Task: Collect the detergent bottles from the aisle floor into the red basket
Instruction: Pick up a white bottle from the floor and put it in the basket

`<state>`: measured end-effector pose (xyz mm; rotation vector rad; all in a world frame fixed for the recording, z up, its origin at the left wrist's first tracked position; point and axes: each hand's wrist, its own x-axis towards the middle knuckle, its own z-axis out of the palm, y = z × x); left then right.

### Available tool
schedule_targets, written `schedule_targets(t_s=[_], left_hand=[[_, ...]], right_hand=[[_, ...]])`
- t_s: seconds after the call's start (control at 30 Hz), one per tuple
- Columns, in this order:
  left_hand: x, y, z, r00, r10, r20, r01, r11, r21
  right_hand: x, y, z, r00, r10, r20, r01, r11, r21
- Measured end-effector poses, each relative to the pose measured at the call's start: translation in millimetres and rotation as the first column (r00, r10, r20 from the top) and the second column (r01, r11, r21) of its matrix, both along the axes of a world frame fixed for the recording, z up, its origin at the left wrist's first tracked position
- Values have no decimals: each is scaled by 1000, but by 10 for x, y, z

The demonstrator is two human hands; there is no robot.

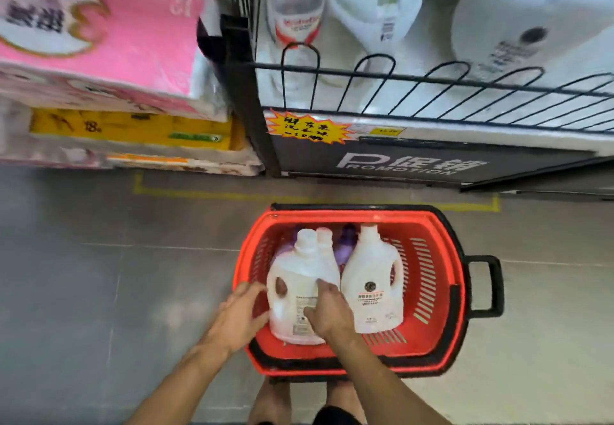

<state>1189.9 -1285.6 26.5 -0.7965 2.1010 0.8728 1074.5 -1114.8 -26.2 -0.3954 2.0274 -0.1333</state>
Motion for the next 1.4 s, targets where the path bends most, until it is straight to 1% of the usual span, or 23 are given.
schedule_targets(t_s=[0.07, 0.1, 0.17, 0.27, 0.33, 0.4, 0.47, 0.53, 0.6, 0.67, 0.8, 0.87, 1.03, 1.17, 1.23, 1.4], left_hand=[[-40, -5, 264, 999, -43, 33, 43, 999, 0], [-73, -1, 403, 998, -59, 29, 59, 998, -12], [-176, 17, 744, 995, -100, -3, 100, 993, -57], [-377, 36, 1289, 972, -216, -96, 198, 965, -174], [-498, 59, 1638, 944, -307, -121, 271, 930, -248], [-580, 137, 1928, 901, -419, -110, 370, 877, -305], [-605, 235, 2165, 861, -500, -100, 444, 831, -335], [-694, 378, 2458, 761, -636, -126, 536, 726, -431], [-780, 379, 2536, 726, -680, -107, 568, 680, -464], [-911, 550, 2775, 638, -762, -111, 621, 595, -510], [-1255, 1113, 3252, 515, -842, -157, 646, 503, -574], [-1370, 1460, 3449, 449, -876, -177, 670, 462, -581], [-1692, 2390, 3870, 248, -945, -212, 675, 326, -663], [-1945, 3351, 4163, 112, -967, -230, 640, 248, -727], [-2049, 3879, 4266, 51, -969, -243, 627, 220, -747], [-2193, 5052, 4383, -60, -967, -248, 611, 161, -775]], right_hand=[[-61, -50, 380, 991, 127, 36, -126, 992, -18], [-116, -50, 583, 984, 174, 27, -173, 985, -25], [-264, -7, 1001, 976, 215, -38, -216, 976, -22], [-550, 67, 1714, 971, 186, -150, -190, 982, -7], [-644, 125, 2188, 976, 126, -178, -131, 991, -16], [-633, 208, 2616, 967, 93, -239, -102, 994, -24], [-532, 251, 2924, 944, 103, -312, -119, 992, -32], [-416, 408, 3288, 917, 114, -383, -134, 991, -26], [-370, 412, 3390, 901, 155, -405, -172, 985, -6], [-326, 664, 3606, 871, 150, -469, -150, 988, 39], [-346, 1325, 3952, 830, 53, -555, -21, 998, 64], [-349, 1703, 4088, 813, -10, -582, 61, 996, 67], [-313, 2734, 4383, 750, -173, -639, 263, 963, 48], [-361, 3758, 4643, 700, -338, -629, 441, 897, 9], [-378, 4350, 4766, 649, -423, -632, 528, 849, -25], [-209, 5751, 4924, 553, -513, -656, 687, 726, 12]])
